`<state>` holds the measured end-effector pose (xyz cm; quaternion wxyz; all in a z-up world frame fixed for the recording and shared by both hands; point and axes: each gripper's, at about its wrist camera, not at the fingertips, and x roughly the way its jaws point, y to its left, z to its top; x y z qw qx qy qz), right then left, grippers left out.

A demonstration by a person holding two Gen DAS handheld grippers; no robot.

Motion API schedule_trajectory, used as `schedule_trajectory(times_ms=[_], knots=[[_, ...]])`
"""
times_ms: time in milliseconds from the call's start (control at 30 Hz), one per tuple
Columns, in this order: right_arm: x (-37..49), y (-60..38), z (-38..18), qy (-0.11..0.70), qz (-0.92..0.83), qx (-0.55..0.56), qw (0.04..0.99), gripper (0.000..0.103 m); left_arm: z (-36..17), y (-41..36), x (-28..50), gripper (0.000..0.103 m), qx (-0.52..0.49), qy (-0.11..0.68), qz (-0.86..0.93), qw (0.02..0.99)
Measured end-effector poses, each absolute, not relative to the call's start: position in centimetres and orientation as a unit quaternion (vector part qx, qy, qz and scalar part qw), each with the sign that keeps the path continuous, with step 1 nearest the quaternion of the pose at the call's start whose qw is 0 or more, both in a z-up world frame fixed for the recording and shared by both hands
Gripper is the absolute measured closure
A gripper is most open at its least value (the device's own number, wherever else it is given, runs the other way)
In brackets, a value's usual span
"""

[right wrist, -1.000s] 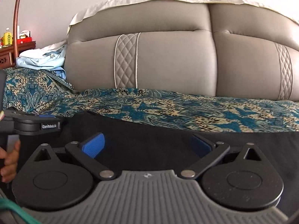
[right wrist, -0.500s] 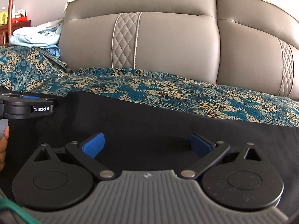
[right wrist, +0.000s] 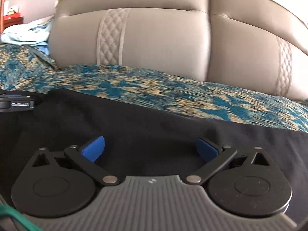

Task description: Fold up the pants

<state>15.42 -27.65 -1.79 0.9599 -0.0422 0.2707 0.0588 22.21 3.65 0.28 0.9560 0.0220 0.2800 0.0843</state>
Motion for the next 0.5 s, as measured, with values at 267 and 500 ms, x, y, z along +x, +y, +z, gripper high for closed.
schedule_trajectory(times_ms=[267, 500], knots=[[14.3, -34.8, -1.8, 0.276, 0.004, -0.020, 0.961, 0.000, 0.2, 3.8, 22.2, 0.049, 0.018, 0.280, 0.084, 0.956], [12.3, -43.3, -2.1, 0.274, -0.093, 0.043, 0.956, 0.000, 0.2, 3.9, 22.2, 0.048, 0.015, 0.280, 0.083, 0.956]])
